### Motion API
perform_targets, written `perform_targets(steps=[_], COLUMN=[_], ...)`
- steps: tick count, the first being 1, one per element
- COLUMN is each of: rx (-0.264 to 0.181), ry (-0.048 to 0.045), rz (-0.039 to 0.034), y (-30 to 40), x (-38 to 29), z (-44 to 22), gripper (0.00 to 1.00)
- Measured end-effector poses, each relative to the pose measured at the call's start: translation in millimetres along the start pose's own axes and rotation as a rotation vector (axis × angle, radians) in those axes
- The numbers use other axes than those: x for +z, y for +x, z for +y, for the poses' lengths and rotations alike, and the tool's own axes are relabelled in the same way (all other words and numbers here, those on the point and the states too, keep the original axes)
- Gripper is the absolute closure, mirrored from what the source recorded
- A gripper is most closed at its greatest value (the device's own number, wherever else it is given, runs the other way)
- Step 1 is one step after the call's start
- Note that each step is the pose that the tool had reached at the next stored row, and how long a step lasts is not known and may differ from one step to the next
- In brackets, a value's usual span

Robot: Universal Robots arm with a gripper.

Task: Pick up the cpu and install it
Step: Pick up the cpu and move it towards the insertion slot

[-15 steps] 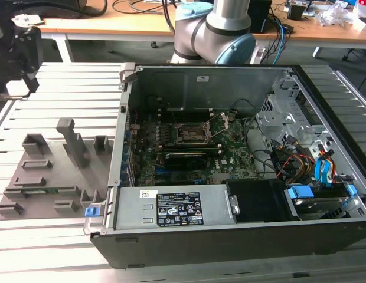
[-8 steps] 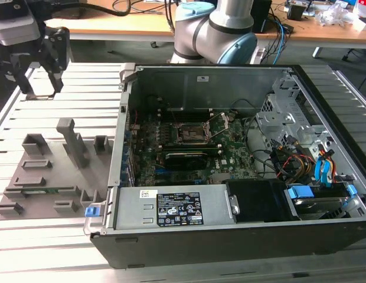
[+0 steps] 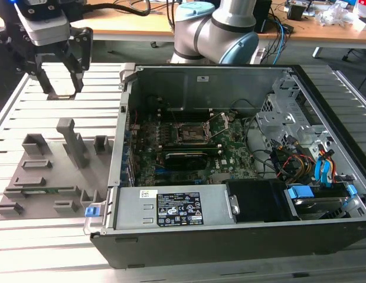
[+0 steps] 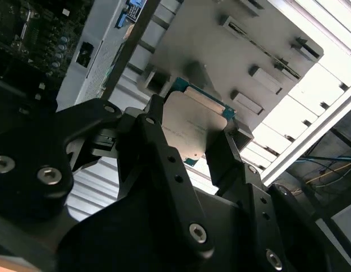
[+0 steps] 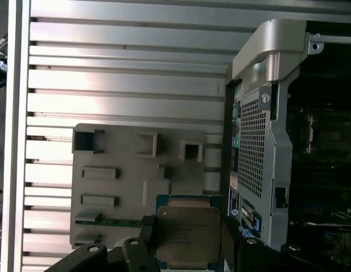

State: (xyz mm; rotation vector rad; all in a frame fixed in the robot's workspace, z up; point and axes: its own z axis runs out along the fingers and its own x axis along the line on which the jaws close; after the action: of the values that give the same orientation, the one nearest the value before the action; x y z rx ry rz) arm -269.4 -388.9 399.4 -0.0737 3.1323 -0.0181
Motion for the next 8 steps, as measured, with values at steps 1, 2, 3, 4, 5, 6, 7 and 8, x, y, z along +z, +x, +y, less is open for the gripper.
perform_targets(steps=[1,2,3,4,5,6,7,8], rx=[0.000,0.000,0.000,0.000,0.000,0.000,0.000,0.000], ry=[0.0001,0.0002,0.0002,0.0002,0.0002,0.0002,0.0002,0.0002], rz=[0.0000,0.0000,0.0000,0.0000,0.0000,0.0000,0.0000,0.0000], y=[-5.7,-10.2,-15.5,-18.2,-20.9,-25.9,-32.0,-36.7], x=[0.1,0.1,0.1,0.2,0.2,0.2,0.3,0.3], z=[-0.2,-0.4,-0.7,-0.8,-1.0,-1.2,-1.5,-1.7], gripper=[0.45,0.45,0.45,0.45,0.45,0.45,0.45,0.45])
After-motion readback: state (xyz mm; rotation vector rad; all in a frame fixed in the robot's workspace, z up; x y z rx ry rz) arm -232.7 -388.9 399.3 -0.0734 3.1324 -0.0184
